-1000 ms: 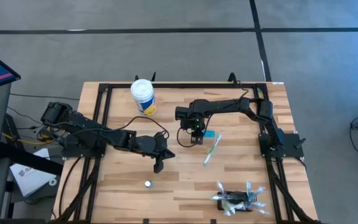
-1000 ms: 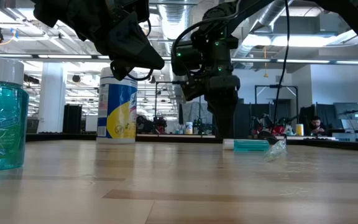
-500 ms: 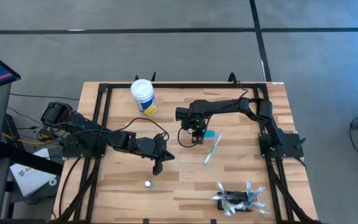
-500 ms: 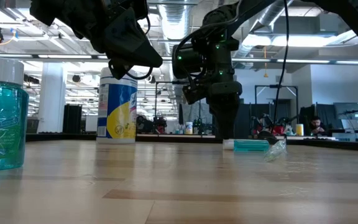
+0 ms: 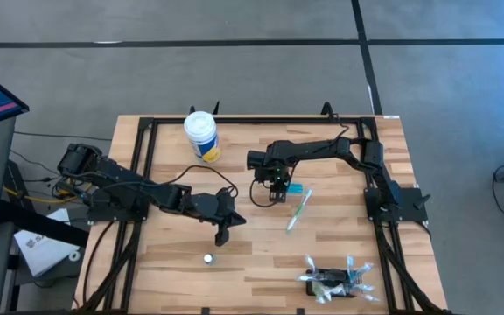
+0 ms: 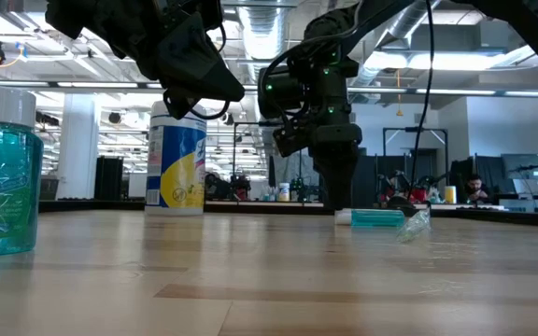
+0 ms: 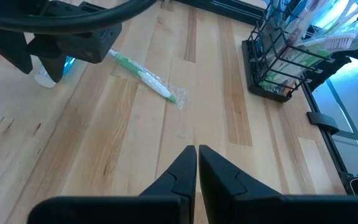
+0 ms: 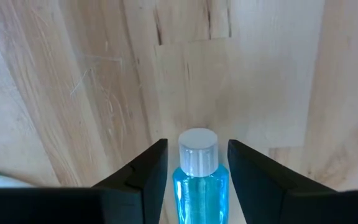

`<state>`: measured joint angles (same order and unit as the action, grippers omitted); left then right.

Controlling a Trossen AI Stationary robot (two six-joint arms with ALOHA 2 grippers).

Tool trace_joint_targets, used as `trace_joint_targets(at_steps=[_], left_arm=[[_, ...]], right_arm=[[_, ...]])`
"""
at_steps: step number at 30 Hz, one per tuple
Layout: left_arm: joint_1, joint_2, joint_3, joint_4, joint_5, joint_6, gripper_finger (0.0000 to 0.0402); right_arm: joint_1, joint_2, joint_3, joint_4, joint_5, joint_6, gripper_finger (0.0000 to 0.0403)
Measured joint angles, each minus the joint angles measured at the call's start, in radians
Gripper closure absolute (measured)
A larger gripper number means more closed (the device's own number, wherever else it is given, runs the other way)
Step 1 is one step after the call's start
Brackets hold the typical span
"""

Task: Pick & Place toothbrushing station
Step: Put the top blue mouthwash into the wire organizer

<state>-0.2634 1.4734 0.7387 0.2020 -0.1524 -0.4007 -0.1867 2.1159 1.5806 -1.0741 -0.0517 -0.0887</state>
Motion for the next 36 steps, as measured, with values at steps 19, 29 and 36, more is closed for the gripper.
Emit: trace_joint_targets(at_steps=[19, 29, 36], left_arm=[[-0.013, 0.000, 0.000, 0.000, -0.018, 0.001, 0.0389], [-0.012, 0.000, 0.000, 0.000, -0.021, 0.003, 0.0389], [-0.012, 0.000, 0.000, 0.000, -0.020, 0.003, 0.0389]], right_arm=[[0.001, -0.008, -0.114, 0.091, 0.001, 0.010, 0.0244], [-0.011, -0.006, -0.114, 0.085, 0.014, 0.000, 0.0244], [-0.009, -0.005, -0.114, 0.086, 0.023, 0.000, 0.0249]])
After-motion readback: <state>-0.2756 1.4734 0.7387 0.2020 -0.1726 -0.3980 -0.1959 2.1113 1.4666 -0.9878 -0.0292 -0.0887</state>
